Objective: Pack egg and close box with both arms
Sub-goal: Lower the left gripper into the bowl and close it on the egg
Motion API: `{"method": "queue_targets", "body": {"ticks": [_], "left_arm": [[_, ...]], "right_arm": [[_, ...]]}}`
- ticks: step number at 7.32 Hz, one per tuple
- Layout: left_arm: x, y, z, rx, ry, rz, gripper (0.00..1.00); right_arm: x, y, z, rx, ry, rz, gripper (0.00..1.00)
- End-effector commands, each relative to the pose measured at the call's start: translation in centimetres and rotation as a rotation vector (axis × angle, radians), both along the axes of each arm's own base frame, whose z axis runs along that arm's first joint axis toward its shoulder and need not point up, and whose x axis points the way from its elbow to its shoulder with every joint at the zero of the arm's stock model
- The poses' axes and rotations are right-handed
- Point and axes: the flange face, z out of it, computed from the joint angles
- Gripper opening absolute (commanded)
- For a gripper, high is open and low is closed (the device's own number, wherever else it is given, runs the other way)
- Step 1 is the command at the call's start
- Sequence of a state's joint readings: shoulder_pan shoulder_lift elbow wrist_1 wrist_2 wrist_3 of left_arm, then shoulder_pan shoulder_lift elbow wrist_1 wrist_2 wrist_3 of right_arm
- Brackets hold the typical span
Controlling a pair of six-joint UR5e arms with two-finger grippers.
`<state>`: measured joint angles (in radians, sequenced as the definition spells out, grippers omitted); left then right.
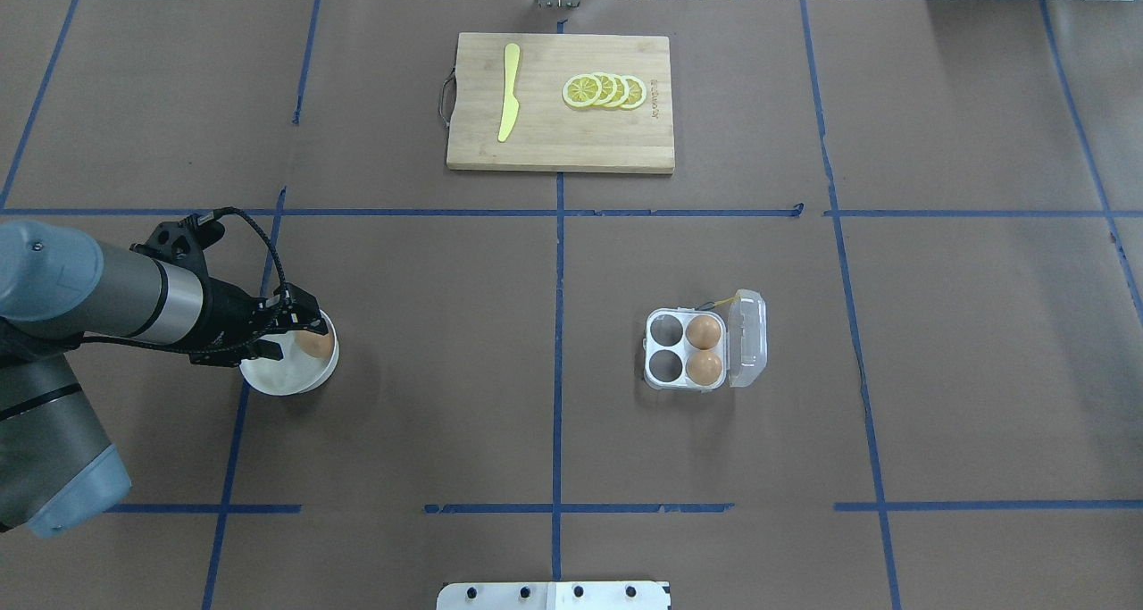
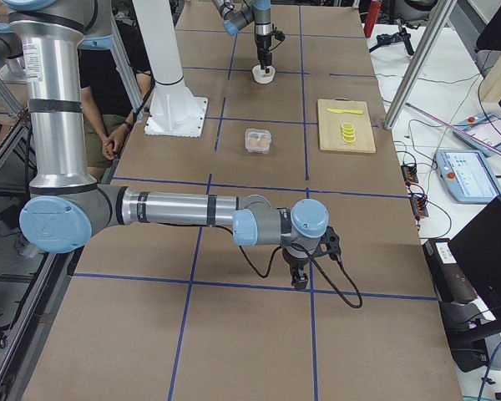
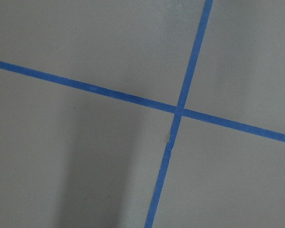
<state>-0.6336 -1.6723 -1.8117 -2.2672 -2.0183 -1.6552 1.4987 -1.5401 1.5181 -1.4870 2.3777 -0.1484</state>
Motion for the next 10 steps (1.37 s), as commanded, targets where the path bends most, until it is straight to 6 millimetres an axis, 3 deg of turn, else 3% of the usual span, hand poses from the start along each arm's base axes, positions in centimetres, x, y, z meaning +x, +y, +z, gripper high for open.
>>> {"method": "queue_targets", "body": {"ticks": [1,5,10], "left_arm": [[0.2,-0.1,0.6,-0.008,-0.012,0.001,0.70],[1.0,-0.1,1.3,-0.019,-0.045,-0.005,0.63],[1.4,0.1,1.3,-0.018,-0.047,0.003,0.62]], "right_arm": [[0.0,0.0,0.0,-0.001,-0.001,0.001,1.00],[0.0,0.0,0.1,-0.003,-0.003,0.001,1.00],[0.0,0.1,0.3,-0.009,-0.002,0.001,1.00]]}}
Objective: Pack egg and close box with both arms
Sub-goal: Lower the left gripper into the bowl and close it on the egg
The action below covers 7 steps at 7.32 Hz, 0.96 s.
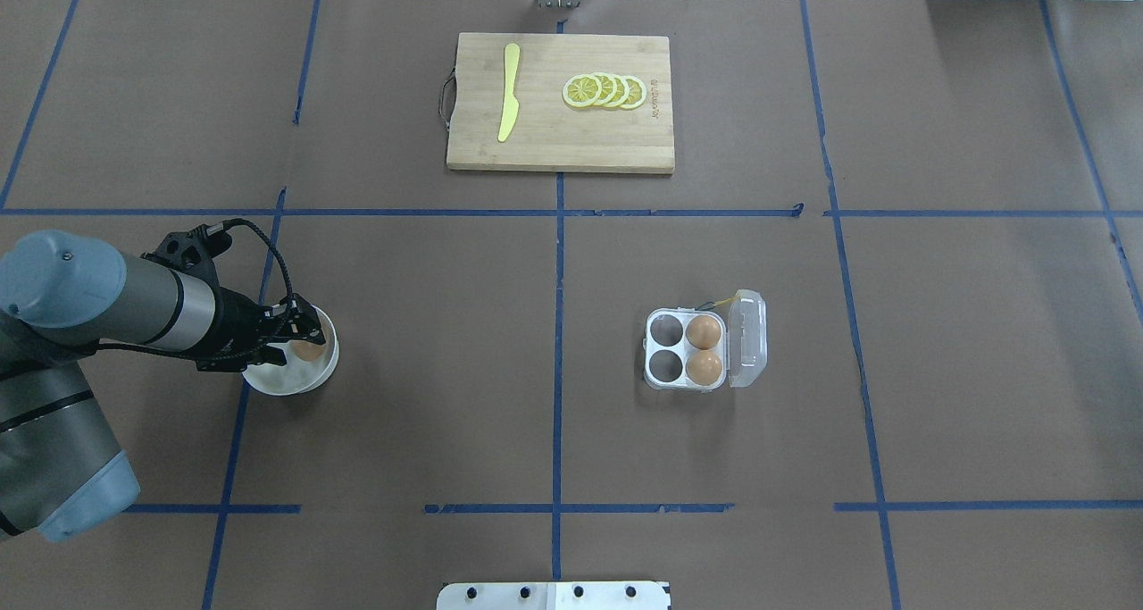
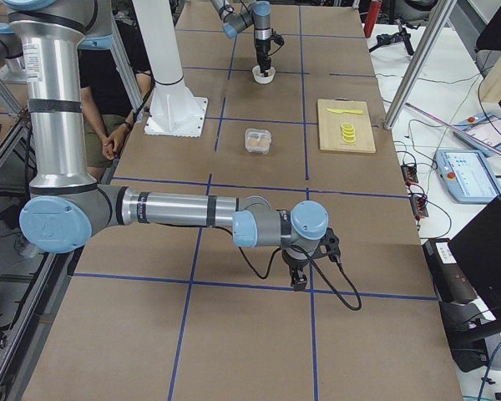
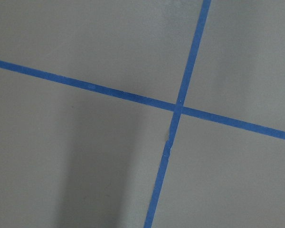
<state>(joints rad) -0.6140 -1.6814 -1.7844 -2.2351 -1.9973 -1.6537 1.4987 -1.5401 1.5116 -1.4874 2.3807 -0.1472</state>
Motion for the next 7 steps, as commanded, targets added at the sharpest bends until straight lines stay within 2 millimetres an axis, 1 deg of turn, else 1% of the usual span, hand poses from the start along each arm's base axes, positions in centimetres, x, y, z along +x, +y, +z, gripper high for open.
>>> {"method": "queue_targets", "body": {"ticks": [1,3,6,7], "left_arm": [[0.49,0.40,0.04,-0.001,-0.002,0.011,0.61],[1.11,0.80,0.26,-0.016,-0.027,0.025,0.60],[1.04,0.71,0.53,-0.015,-0.038,0.024,0.59],[0.93,0.37,0.54,0.004,-0.049,-0.006,0.59]], "right_arm": [[0.00,0.01,0.03,-0.001,0.000,0.000,1.00],[0.00,0.05,0.34,-0.007,0.001,0.000,1.00],[-0.11,0.07,0.38,-0.009,-0.004,-0.002,1.00],[-0.11,0.08,0.46,-0.011,-0.004,-0.002,1.00]]}}
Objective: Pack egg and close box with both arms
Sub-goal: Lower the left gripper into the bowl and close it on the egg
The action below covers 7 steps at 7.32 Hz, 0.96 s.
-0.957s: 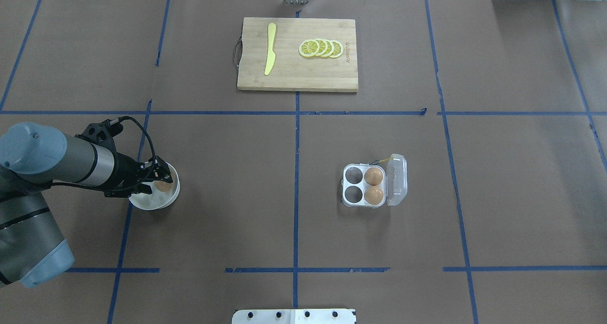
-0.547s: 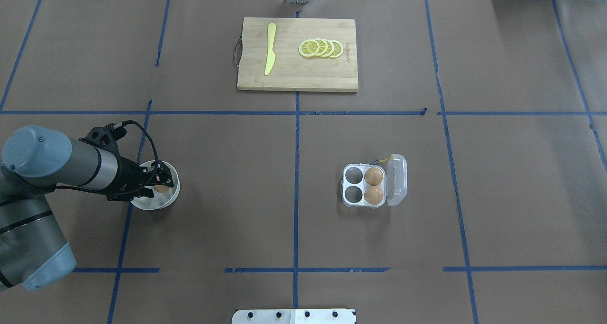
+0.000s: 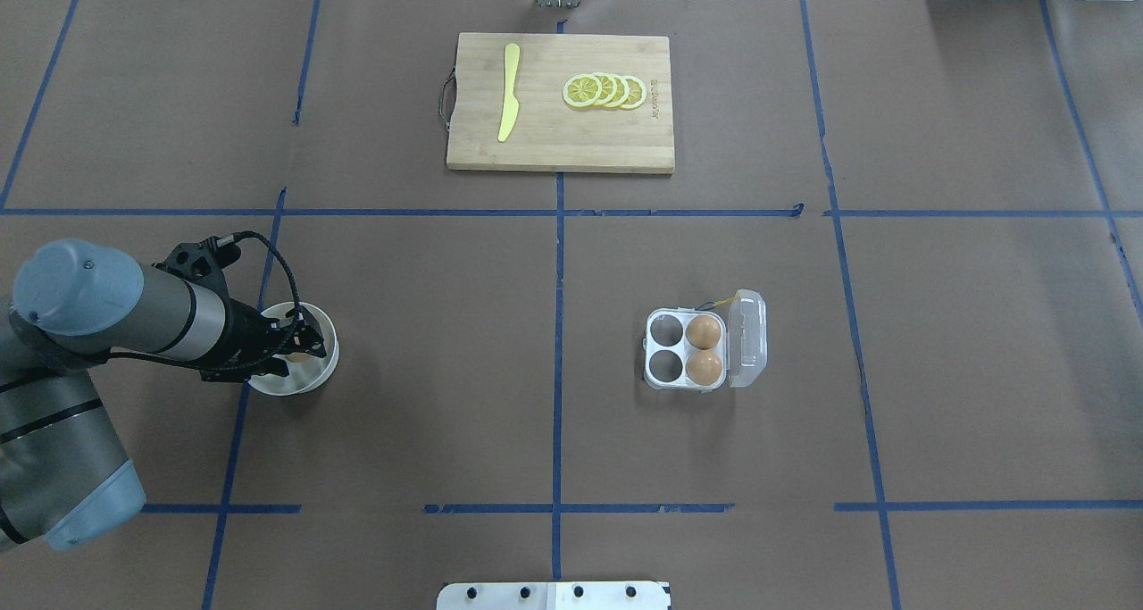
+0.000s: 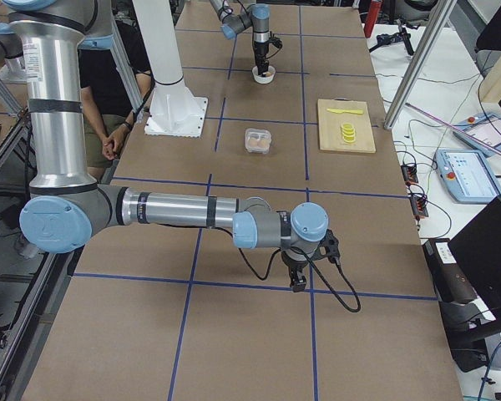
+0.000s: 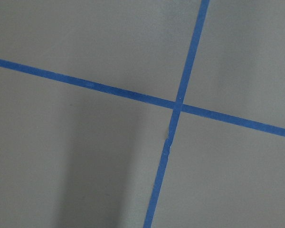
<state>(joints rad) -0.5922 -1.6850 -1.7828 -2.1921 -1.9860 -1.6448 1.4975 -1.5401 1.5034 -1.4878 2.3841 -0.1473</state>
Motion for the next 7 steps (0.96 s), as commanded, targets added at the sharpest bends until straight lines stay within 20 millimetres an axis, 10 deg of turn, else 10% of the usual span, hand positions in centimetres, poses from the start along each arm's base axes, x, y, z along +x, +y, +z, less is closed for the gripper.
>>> {"method": "queue_targets", "body": {"ticks": [1,7], "left_arm": [[-0.13,-0.36,0.09,0.021,-0.014,-0.032,0.59],[-0.31,-0.60,0.04,0.050,-0.053,-0.038,0.66]], "right_arm": [[-0.03,0.00,0.06,0.000,-0.001,0.000,1.00],[-0.03,0.01,0.06,-0.002,-0.003,0.000,1.00]]}}
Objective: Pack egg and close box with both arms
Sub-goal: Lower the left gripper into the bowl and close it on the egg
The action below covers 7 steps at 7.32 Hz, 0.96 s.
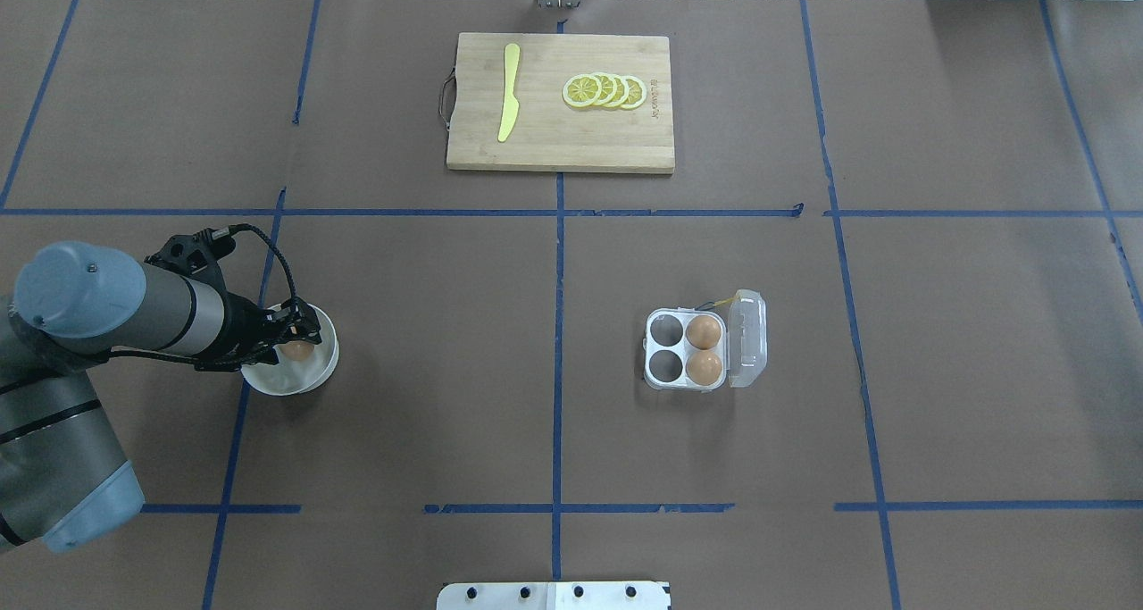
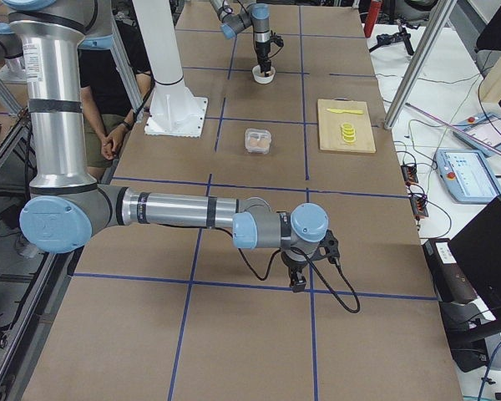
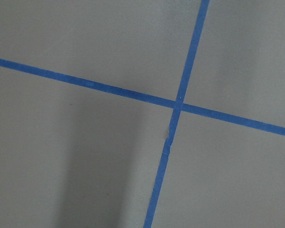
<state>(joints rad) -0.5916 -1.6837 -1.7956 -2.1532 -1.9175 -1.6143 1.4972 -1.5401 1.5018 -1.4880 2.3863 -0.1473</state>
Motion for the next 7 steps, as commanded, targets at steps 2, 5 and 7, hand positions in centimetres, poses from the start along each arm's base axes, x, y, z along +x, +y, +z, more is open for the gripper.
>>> {"method": "queue_targets", "body": {"ticks": [2,5,7], "left_arm": [[0.0,-0.1,-0.1,0.008,-0.007,-0.006,0.37],[-0.4,-0.4,-0.5,0.017,-0.003,-0.017,0.00],[-1.7,0.3,-3.1,0.048,0.041,-0.022,0.00]], "right_arm": [[0.0,0.0,0.0,0.000,-0.001,0.000,1.00],[0.0,0.0,0.1,-0.003,0.000,0.000,1.00],[0.0,0.0,0.2,-0.005,-0.002,0.000,1.00]]}}
